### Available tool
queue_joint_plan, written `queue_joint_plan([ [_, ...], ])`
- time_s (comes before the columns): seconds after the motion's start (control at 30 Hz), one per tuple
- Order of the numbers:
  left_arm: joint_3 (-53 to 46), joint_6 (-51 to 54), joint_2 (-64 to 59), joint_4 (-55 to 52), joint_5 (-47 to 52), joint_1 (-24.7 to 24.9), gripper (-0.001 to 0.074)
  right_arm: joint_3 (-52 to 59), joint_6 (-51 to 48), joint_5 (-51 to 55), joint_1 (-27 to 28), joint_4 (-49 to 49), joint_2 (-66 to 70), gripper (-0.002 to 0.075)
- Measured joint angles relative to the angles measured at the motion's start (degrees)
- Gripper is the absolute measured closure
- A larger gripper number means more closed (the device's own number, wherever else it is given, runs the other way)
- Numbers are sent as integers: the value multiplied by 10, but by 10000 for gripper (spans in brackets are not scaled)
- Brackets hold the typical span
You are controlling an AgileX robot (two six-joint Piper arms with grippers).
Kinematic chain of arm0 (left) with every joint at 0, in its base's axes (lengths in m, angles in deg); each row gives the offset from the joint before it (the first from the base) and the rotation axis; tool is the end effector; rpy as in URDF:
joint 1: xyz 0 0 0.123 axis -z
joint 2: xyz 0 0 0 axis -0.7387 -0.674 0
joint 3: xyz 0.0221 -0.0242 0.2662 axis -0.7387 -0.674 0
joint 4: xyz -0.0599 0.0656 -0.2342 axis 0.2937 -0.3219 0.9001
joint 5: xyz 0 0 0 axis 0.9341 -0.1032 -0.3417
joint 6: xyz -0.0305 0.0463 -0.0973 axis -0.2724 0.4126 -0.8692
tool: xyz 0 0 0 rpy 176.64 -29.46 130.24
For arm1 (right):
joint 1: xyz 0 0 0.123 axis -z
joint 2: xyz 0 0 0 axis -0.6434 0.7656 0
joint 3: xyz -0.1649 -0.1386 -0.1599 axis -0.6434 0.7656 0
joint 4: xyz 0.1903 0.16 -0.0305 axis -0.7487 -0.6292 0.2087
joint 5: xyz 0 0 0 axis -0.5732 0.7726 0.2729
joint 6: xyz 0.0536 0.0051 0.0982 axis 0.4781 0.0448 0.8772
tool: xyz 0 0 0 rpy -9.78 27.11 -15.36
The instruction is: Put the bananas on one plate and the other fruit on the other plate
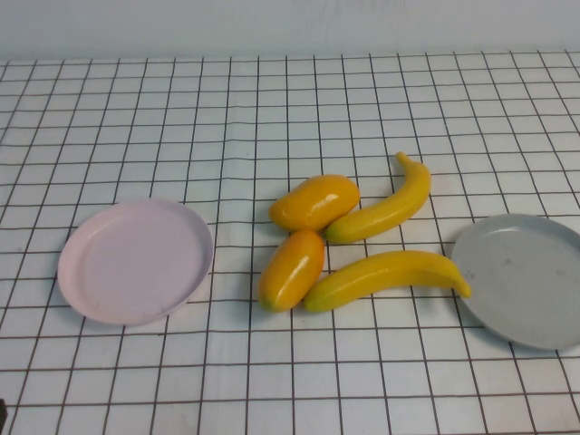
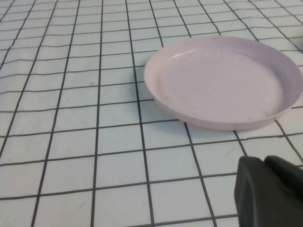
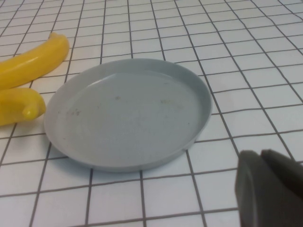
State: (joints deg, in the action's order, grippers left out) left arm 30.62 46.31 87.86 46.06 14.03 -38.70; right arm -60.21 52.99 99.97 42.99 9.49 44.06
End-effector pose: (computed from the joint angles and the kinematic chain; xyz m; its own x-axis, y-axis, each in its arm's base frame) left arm 0.0899 -0.0104 0.1666 -0.2833 0.0785 -0.9558 0.1337 0.9901 0.0417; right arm 0.0881 0.0004 0.1641 -0.2965 0.1240 -0.9470 0.0427 0.9923 0.1166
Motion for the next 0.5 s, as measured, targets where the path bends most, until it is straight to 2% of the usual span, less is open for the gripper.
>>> queue_joint_plan([
  [0.27,0,-3,0,8,-12,0,740,0,0,0,0,0,0,743],
  [0.5,0,-111,0,126,-136,0,740,0,0,0,0,0,0,743],
])
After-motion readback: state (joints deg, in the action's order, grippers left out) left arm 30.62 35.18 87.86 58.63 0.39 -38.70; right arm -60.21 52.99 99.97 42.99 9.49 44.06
